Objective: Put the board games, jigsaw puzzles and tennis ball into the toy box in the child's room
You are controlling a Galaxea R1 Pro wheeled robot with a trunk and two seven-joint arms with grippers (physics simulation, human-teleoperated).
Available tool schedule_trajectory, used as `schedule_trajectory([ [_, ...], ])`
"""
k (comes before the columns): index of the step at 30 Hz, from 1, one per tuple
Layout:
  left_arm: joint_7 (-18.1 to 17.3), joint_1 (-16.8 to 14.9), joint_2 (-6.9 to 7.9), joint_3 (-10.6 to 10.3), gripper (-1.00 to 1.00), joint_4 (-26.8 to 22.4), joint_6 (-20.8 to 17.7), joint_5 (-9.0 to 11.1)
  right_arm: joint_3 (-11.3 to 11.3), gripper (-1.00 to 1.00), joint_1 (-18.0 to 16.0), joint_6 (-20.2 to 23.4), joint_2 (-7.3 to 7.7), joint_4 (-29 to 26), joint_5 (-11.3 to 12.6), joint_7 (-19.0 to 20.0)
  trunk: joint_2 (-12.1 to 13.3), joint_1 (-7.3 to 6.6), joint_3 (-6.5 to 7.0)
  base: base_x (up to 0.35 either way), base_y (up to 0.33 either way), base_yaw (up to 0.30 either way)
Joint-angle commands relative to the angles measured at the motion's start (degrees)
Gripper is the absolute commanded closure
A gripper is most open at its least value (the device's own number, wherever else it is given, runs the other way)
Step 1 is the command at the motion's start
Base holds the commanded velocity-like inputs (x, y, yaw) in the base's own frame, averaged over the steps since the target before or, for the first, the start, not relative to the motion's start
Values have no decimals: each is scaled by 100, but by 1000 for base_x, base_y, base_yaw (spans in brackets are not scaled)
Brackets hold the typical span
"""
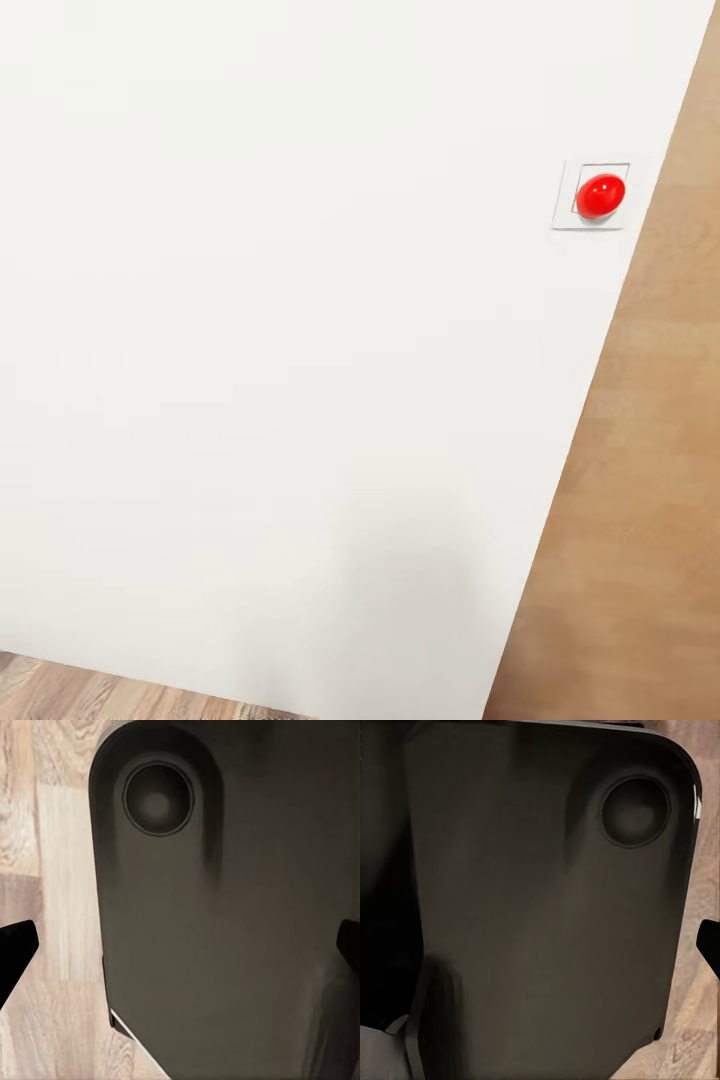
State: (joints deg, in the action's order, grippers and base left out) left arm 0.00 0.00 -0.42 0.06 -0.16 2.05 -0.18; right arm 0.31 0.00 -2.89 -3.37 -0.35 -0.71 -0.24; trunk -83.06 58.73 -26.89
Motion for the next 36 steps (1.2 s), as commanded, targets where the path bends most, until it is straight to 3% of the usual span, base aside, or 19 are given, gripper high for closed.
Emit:
schedule_trajectory([
  [1, 0, 0, -1, -8, -100, -1, 30, -3, 2, -100, 0, -16, 0, -1, -7, -2, -2, 0, -4, 0, 0, 236],
  [25, 0, 0, 11, -67, -100, 5, 198, -9, 4, -100, 0, -27, -6, -1, -8, -3, -2, 0, -4, -1, 0, 263],
  [36, 0, 0, 23, -60, -100, 7, 203, -9, 12, -100, 1, -30, -6, -1, -8, -3, -2, 0, -4, -121, 0, 269],
])
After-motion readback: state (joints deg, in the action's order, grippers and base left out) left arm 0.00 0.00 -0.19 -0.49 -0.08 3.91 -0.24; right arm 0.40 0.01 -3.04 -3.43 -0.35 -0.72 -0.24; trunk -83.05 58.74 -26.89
